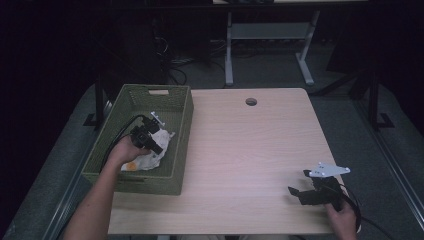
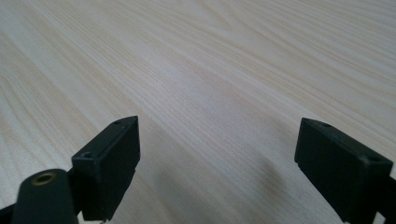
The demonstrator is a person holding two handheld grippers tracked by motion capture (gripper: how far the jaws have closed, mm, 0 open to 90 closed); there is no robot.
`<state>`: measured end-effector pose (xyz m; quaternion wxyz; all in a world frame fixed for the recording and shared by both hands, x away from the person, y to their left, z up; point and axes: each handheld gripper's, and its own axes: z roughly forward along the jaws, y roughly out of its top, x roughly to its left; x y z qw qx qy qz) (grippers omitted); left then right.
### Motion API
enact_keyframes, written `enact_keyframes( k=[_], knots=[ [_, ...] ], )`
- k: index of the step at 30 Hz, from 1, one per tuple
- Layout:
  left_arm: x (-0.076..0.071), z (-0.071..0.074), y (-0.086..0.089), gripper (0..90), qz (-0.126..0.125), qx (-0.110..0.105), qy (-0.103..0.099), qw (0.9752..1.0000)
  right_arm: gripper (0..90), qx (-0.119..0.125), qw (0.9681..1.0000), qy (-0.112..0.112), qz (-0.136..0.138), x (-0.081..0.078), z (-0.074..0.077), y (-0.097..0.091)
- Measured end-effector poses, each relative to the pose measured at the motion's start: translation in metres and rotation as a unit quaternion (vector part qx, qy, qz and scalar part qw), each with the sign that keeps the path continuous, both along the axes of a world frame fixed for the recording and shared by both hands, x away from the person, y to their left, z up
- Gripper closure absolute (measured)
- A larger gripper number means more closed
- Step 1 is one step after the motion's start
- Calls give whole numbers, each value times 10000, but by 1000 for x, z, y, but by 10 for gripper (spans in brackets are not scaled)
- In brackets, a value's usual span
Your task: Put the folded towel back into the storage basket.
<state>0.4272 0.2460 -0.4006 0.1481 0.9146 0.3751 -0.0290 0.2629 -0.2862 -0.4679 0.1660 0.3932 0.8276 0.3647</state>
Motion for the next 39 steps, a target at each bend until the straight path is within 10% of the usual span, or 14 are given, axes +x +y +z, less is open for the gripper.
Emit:
enact_keyframes(
  k=[4, 14, 21, 39],
  knots=[
    [0, 1, 3, 708, 110, 31, -30, 9999, 139, -3, 10000, -5, 4, -1, 1, 1],
    [11, 2, 23, 817, 873, 460, -625, 9932, 139, -76, 10000, 34, 41, 0, -1, 3],
    [20, -23, 18, 804, 869, 1138, -364, 9890, 139, -63, 10000, 41, 28, 2, -2, 3],
    [5, 11, 26, 746, 1078, 478, -729, 9903, 139, -62, 10000, -33, 46, 3, 2, 3]
  ],
)
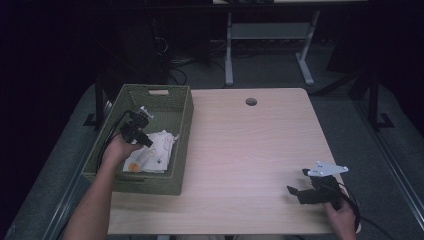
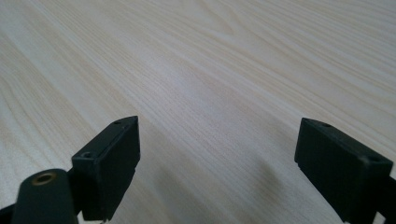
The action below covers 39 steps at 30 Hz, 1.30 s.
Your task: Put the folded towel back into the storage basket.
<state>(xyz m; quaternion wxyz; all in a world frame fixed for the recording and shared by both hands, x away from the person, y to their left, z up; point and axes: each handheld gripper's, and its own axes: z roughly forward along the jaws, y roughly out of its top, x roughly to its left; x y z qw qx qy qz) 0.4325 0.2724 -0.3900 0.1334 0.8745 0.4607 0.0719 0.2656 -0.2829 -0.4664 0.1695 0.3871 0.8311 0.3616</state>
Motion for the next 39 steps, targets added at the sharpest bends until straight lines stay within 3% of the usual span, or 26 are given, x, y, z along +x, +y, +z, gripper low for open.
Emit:
enact_keyframes(
  k=[3, 5, 8, 11, 22, 39],
  knots=[
    [-4, 2, -2, 726, -11, -74, -24, 10000, 139, -25, 10000, -9, 48, 0, 0, 1],
    [-7, 3, -2, 715, 24, -287, -56, 9996, 139, -7, 10000, 11, 43, -1, 1, 2],
    [-11, 3, -2, 697, 61, -311, -85, 9995, 139, -24, 10000, 12, 58, -2, 1, 1],
    [-15, 6, -1, 690, 114, -471, -131, 9987, 139, -19, 10000, -1, 86, -2, 1, 0],
    [-31, 14, -3, 647, 56, -608, -330, 9976, 139, -62, 9999, -19, 87, -3, 1, 1],
    [-52, 38, -11, 603, -114, -958, -706, 9928, 139, 16, 9999, -69, 109, -10, 4, 6]
  ],
)
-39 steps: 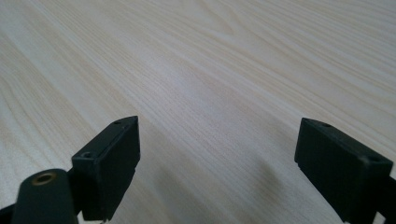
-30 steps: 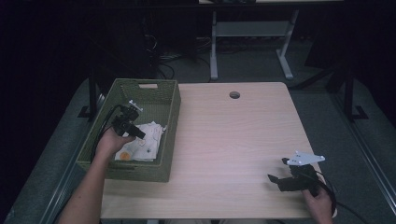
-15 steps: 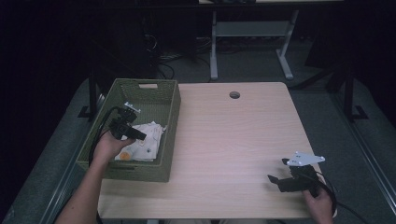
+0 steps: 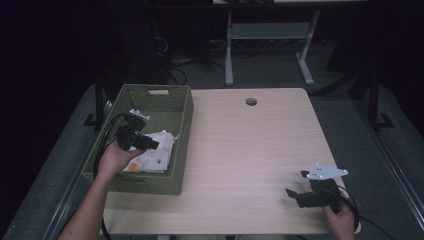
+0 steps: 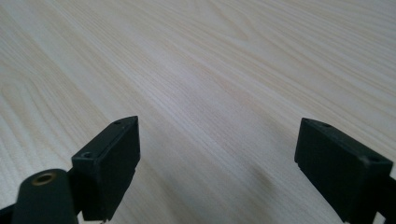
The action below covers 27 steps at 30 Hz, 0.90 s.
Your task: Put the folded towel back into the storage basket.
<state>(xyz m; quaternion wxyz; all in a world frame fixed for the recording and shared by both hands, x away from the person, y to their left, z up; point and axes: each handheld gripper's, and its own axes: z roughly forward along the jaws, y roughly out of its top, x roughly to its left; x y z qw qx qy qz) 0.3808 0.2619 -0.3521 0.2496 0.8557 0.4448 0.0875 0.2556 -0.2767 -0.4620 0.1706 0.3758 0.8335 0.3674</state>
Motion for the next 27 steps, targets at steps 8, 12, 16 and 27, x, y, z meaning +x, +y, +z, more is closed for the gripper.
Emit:
enact_keyframes(
  k=[8, 12, 16, 27],
  knots=[
    [-12, 12, -4, 589, -126, -67, -203, 9997, 139, -21, 10000, -22, 49, -3, 1, 4],
    [-13, 15, -4, 589, -132, -53, -236, 9996, 139, -52, 10000, -13, 82, -3, 1, 6],
    [-14, 17, -2, 589, -136, -194, -236, 9994, 139, -41, 9999, -36, 90, -3, 2, 5],
    [-12, 15, 22, 528, 95, -1644, -79, 9863, 139, -43, 10000, -34, 73, -3, 2, 4]
  ],
)
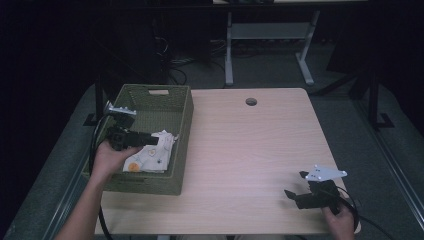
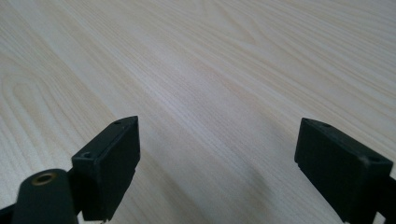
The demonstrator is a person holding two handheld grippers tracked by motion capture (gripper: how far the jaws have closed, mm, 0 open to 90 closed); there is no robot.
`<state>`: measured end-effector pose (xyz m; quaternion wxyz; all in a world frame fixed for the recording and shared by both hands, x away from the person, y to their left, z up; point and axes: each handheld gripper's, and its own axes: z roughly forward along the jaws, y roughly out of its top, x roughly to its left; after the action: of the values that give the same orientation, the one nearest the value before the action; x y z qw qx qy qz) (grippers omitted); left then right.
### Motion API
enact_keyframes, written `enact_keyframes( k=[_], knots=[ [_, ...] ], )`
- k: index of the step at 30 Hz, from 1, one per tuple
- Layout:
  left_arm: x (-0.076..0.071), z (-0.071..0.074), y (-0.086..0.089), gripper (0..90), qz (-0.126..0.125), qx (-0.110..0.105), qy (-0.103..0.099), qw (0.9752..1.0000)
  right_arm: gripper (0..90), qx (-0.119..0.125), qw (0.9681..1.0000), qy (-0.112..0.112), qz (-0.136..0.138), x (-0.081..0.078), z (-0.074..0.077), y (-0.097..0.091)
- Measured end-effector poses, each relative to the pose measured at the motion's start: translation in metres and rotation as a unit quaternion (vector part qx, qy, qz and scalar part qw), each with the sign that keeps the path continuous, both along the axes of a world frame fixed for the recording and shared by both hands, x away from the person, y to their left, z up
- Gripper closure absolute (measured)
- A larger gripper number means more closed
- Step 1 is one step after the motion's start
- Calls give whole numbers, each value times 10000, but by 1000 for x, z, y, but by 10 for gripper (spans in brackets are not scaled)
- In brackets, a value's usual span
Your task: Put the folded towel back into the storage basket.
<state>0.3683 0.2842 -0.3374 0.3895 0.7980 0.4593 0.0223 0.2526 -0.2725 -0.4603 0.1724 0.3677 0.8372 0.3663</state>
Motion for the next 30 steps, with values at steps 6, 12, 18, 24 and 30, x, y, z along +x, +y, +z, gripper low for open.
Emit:
enact_keyframes(
  k=[6, 12, 18, 24, 30],
  knots=[
    [-5, 3, 12, 475, 20, -1003, -68, 9949, 139, -17, 10000, -19, 6, 0, 0, 1],
    [-9, 3, 10, 469, -104, -1220, -177, 9923, 139, -45, 10000, -25, -6, -1, 1, 1],
    [-12, 3, 2, 476, -281, -1255, -251, 9914, 139, -74, 10000, -40, 0, 0, 1, 1],
    [-15, 8, -9, 476, -493, -1309, -340, 9896, 139, -56, 10000, -52, 9, -1, 2, 0],
    [-20, 13, -23, 482, -734, -1291, -422, 9880, 139, -73, 10000, -57, 10, -1, 2, -1]
  ],
)
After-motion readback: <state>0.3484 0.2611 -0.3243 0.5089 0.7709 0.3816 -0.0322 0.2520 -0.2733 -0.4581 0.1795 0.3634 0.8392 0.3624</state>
